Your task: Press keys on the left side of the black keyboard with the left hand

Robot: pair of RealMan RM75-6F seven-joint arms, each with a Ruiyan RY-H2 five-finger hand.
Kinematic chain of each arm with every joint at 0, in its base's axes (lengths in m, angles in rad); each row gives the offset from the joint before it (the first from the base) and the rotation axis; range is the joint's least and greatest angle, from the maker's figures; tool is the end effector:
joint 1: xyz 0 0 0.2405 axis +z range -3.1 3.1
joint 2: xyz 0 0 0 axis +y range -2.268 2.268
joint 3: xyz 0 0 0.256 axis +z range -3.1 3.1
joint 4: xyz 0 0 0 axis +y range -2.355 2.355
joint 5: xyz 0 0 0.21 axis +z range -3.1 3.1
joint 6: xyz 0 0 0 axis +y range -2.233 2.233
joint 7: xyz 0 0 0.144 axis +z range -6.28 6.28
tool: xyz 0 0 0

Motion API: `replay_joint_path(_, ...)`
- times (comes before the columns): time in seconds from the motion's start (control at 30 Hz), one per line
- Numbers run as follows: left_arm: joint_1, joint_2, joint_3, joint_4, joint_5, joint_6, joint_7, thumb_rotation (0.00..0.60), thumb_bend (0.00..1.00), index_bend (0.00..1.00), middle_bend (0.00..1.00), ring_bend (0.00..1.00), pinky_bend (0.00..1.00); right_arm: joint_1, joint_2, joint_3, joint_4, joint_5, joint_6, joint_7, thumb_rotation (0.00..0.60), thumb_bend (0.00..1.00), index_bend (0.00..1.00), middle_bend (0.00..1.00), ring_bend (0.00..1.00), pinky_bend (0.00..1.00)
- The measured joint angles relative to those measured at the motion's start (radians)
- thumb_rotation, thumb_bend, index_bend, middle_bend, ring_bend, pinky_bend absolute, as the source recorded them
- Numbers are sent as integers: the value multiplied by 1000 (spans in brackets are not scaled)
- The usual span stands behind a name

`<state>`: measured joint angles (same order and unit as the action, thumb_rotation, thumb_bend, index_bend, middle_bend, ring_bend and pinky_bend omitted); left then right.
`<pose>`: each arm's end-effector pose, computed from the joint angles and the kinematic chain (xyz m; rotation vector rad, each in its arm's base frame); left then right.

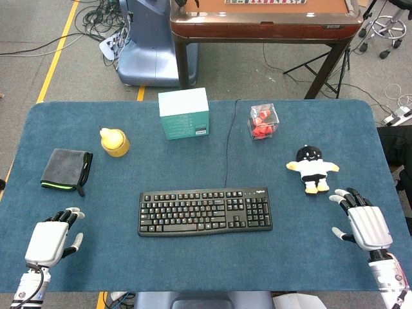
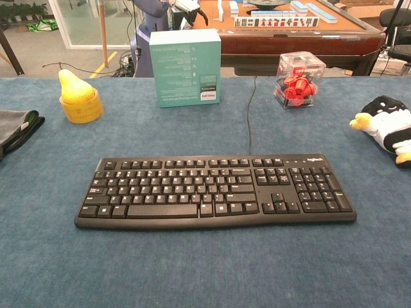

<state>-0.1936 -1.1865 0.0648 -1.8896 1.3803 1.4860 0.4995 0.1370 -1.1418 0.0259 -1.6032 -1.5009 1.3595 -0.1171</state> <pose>-0.2526 0.1783 0.1085 -1.5306 -0.8580 -0.7152 -0.3100 -0.1908 0.1326 1.5377 -0.8946 0.7761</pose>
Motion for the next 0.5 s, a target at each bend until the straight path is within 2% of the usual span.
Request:
replay_joint_path(0.37, 4, -3, -2, 8, 62, -22, -30, 600, 352, 368, 268, 304, 504, -6, 3, 1, -3, 6, 11, 10, 600, 100, 299, 224, 129, 371)
replay_joint_path(0.5, -12, -2, -6, 6, 99, -46, -37, 600, 353, 393, 333, 384, 560, -6, 2, -1, -2, 8, 9, 7, 600, 100, 300, 224, 129, 371)
